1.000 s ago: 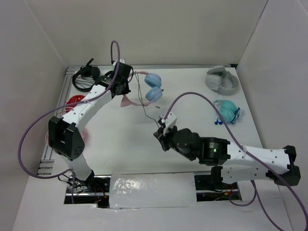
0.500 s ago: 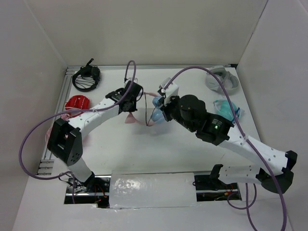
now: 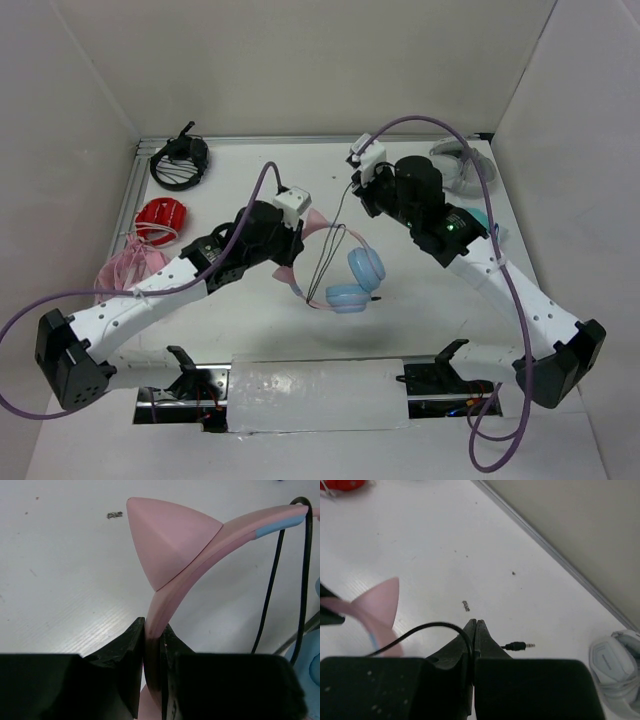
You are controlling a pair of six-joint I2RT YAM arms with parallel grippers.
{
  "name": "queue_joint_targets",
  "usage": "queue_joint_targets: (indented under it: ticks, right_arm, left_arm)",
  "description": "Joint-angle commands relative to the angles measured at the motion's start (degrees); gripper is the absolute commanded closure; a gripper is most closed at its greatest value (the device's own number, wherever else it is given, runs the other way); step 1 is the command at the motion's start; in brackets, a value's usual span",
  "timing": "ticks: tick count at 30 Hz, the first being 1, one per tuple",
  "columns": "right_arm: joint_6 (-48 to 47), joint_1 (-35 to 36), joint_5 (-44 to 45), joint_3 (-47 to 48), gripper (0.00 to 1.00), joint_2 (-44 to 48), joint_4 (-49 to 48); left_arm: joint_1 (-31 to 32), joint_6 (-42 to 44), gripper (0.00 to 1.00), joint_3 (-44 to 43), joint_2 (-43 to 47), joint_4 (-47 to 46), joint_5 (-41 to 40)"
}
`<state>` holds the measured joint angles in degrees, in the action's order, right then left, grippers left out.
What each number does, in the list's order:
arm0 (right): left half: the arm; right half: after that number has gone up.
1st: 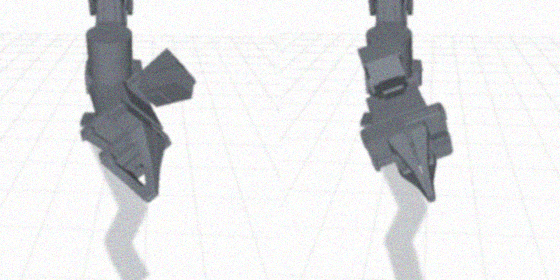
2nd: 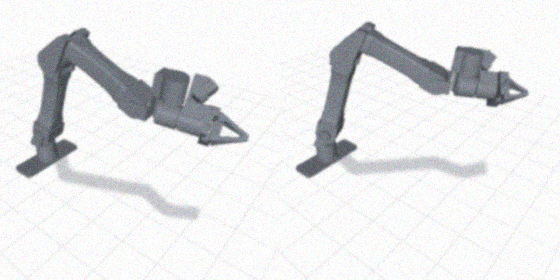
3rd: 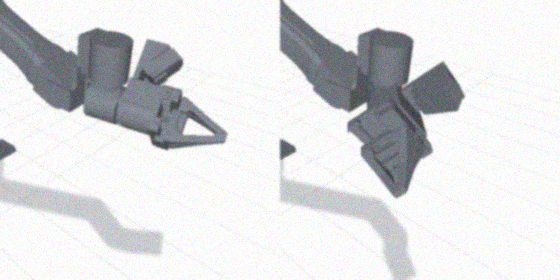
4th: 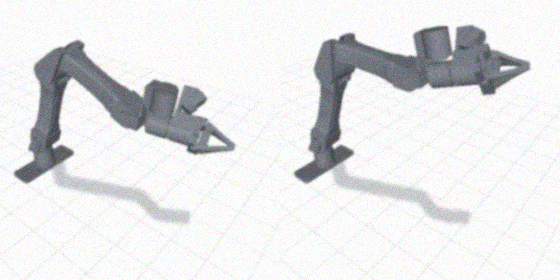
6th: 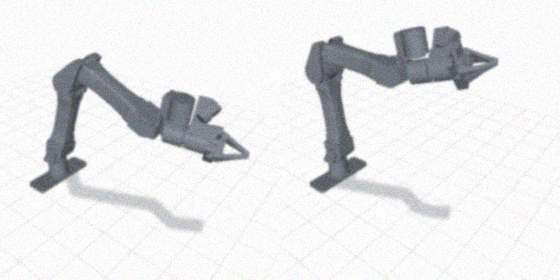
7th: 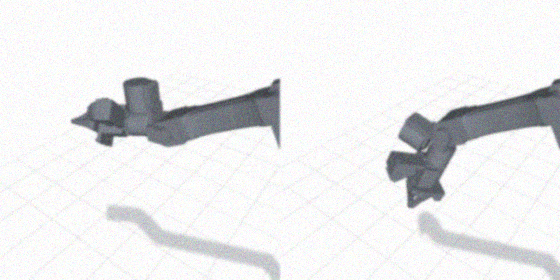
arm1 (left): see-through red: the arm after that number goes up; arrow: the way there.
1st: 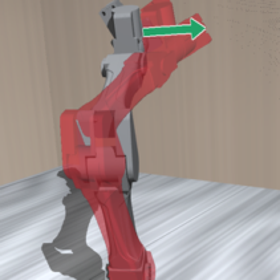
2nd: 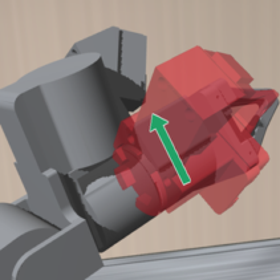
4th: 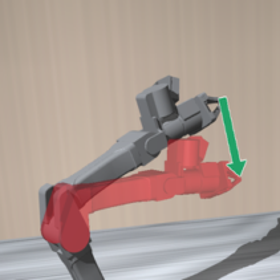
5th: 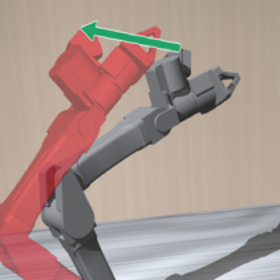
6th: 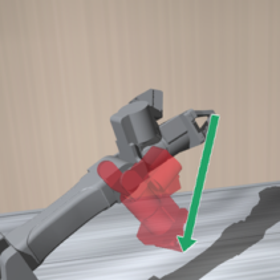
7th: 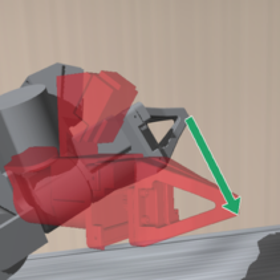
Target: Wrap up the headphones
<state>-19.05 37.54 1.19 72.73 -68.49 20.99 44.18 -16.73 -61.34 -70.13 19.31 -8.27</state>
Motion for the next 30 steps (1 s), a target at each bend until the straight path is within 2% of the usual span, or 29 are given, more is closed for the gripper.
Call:
queue_joint_targets:
  ticks: [1,5,9,13,15,18,22,26,30]
  right_arm:
    - [-1.3,-4.1,-8.7,-1.6,1.00,1.7,-6.3]
    - [0.8,-9.3,-15.5,-4.2,1.00,2.3,-7.4]
    - [2.8,-11.5,-16.0,-9.3,1.00,3.8,-10.0]
    - [6.3,-14.2,-17.0,-13.9,1.00,8.0,-15.4]
    - [7.6,-15.5,-18.9,-15.2,1.00,8.8,-15.9]
    - [9.0,-15.7,-19.3,-17.7,1.00,10.0,-17.6]
    - [11.0,-15.8,-18.8,-20.9,1.00,10.9,-19.8]
    - [11.7,-16.4,-21.4,-22.1,1.00,9.9,-20.7]
    - [14.3,-16.0,-30.4,-22.7,1.00,8.2,-23.4]
  left_arm:
    - [2.0,-0.1,1.00,0.3,2.6,-1.9,4.4]
    - [4.3,0.7,1.00,0.5,6.0,-2.7,4.7]
    - [5.5,-0.1,1.00,-0.4,8.4,-2.5,4.1]
    - [5.6,-2.2,1.00,-2.2,9.0,1.8,-0.8]
    - [5.9,-1.9,1.00,-2.3,9.7,1.5,-0.1]
    - [6.0,-2.8,1.00,-3.7,10.1,1.4,-1.5]
    - [6.2,-4.3,1.00,-8.3,8.8,5.9,-4.0]
    - [7.1,-1.4,1.00,-8.0,11.5,1.1,2.8]
    - [7.1,-2.5,1.00,-10.2,12.3,-1.7,5.8]
